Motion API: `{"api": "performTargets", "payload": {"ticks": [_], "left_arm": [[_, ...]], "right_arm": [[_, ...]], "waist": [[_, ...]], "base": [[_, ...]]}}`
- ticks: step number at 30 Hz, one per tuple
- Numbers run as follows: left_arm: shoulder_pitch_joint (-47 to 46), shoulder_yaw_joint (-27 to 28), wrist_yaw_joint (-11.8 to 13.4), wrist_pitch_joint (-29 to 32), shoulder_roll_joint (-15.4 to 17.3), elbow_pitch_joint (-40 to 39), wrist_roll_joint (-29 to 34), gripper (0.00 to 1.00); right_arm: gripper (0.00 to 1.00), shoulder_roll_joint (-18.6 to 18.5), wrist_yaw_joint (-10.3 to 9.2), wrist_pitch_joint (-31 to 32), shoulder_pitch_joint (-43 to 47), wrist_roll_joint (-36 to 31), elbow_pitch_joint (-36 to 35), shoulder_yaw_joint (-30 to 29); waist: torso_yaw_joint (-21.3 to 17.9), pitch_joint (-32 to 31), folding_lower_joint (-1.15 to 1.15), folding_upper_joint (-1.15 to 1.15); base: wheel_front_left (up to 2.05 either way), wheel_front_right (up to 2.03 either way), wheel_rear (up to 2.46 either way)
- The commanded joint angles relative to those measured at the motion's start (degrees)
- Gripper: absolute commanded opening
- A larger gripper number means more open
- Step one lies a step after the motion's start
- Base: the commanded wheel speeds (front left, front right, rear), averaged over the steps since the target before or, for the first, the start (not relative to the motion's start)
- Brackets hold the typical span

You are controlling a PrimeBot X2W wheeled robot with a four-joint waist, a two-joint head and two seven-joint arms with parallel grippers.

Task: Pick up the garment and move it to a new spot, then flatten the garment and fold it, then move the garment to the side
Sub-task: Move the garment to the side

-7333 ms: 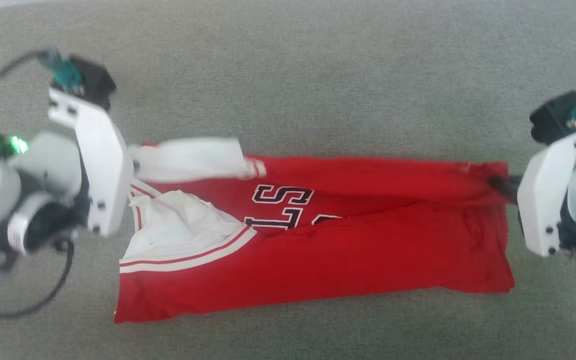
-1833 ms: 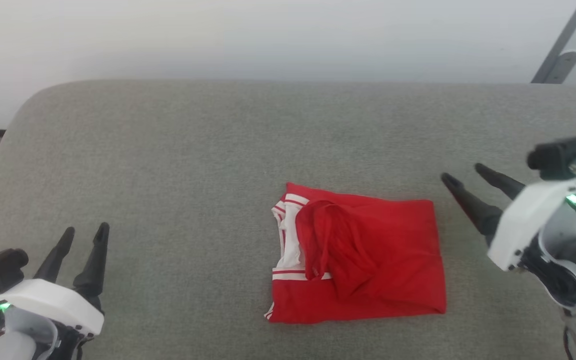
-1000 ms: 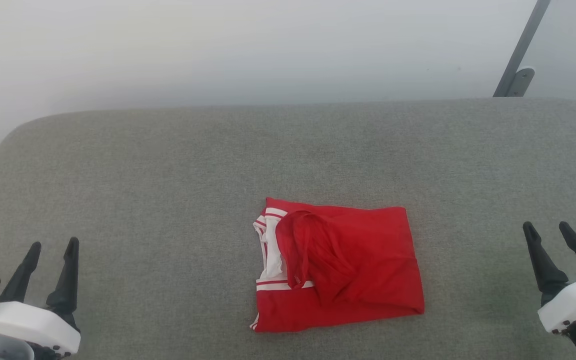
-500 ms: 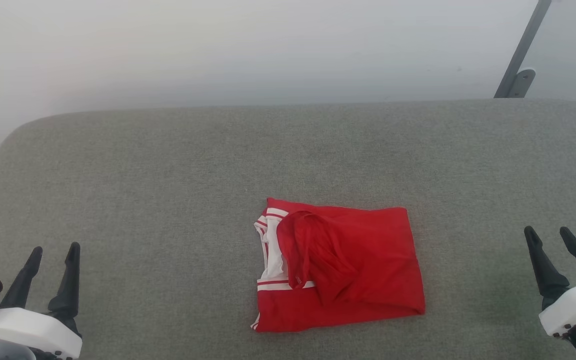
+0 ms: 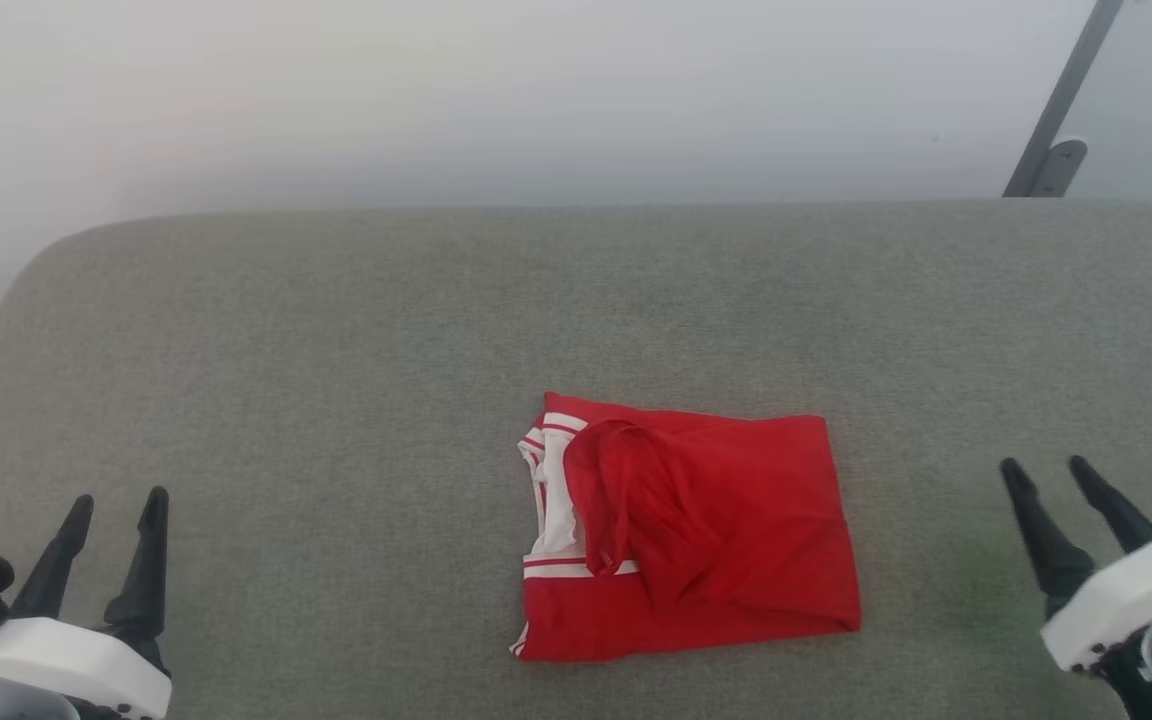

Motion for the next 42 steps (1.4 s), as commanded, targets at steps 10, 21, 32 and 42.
{"api": "performTargets", "payload": {"ticks": [10, 21, 32, 42], "left_arm": [[-1.88, -1.63, -1.01, -0.17, -2.19, 0.72, 0.22, 1.00], [-4.56, -3.24, -2.67, -0.21, -4.75, 2.68, 0.69, 1.00], [-7.75, -3.30, -4.39, -0.24, -7.14, 4.88, 1.71, 1.00], [-9.80, -2.60, -5.45, -0.24, -8.18, 6.51, 2.88, 1.00]], "right_arm": [[1.00, -1.59, 0.00, 13.69, -6.69, 4.20, -1.18, 8.92], [1.00, -3.92, 0.00, 36.03, -10.51, 3.36, -1.84, 9.57], [1.00, 0.70, 0.00, 51.57, -11.57, -0.68, 0.16, 9.25], [0.00, 2.79, 0.00, 54.64, -12.90, -2.52, -0.57, 8.80]], "waist": [[3.92, 2.61, 0.00, -0.01], [8.14, 6.30, 0.00, -0.01], [10.31, 9.75, 0.00, -0.01], [10.37, 10.83, 0.00, -0.01]], "base": [[0.00, 0.00, 0.00], [0.00, 0.00, 0.00], [0.00, 0.00, 0.00], [0.00, 0.00, 0.00]]}}
